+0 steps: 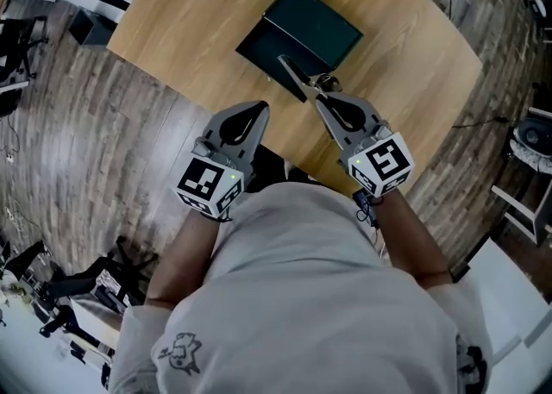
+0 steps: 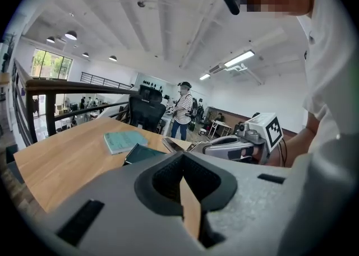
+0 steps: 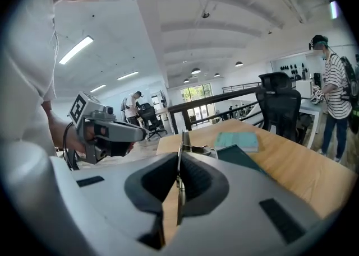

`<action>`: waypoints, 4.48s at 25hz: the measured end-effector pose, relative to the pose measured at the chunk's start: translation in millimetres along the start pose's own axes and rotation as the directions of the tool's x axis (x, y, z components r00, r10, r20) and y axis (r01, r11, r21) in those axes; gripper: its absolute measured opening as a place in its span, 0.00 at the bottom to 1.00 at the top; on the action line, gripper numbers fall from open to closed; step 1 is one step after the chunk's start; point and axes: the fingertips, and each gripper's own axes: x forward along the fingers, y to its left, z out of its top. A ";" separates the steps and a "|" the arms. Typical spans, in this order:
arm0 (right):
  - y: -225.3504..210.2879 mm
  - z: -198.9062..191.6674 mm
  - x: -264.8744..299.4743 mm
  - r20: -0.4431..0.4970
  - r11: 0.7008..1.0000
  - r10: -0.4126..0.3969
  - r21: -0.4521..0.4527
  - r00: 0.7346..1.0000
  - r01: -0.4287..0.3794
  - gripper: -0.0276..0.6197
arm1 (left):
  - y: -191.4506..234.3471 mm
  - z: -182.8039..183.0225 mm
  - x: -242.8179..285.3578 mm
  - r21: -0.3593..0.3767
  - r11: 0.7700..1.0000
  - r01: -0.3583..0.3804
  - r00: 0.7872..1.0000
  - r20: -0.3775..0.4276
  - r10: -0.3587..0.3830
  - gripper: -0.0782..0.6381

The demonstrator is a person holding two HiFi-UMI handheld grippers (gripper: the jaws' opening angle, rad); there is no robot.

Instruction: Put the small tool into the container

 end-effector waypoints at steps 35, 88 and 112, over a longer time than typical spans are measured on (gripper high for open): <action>-46.5 -127.6 166.9 -0.432 0.994 0.106 0.083 0.896 -0.078 0.07 | 109.5 -73.3 62.5 -0.153 0.987 0.046 0.984 -0.165 -0.071 0.12; 12.7 -61.8 -12.0 -0.159 0.993 -0.057 -0.116 0.986 0.039 0.06 | -46.8 -61.6 -1.6 0.006 0.999 -0.033 0.999 -0.026 0.034 0.12; 81.0 -39.3 -125.0 0.006 0.970 0.046 -0.241 0.999 -0.043 0.05 | -150.3 -53.4 -57.5 0.091 0.986 -0.139 0.987 0.097 0.130 0.12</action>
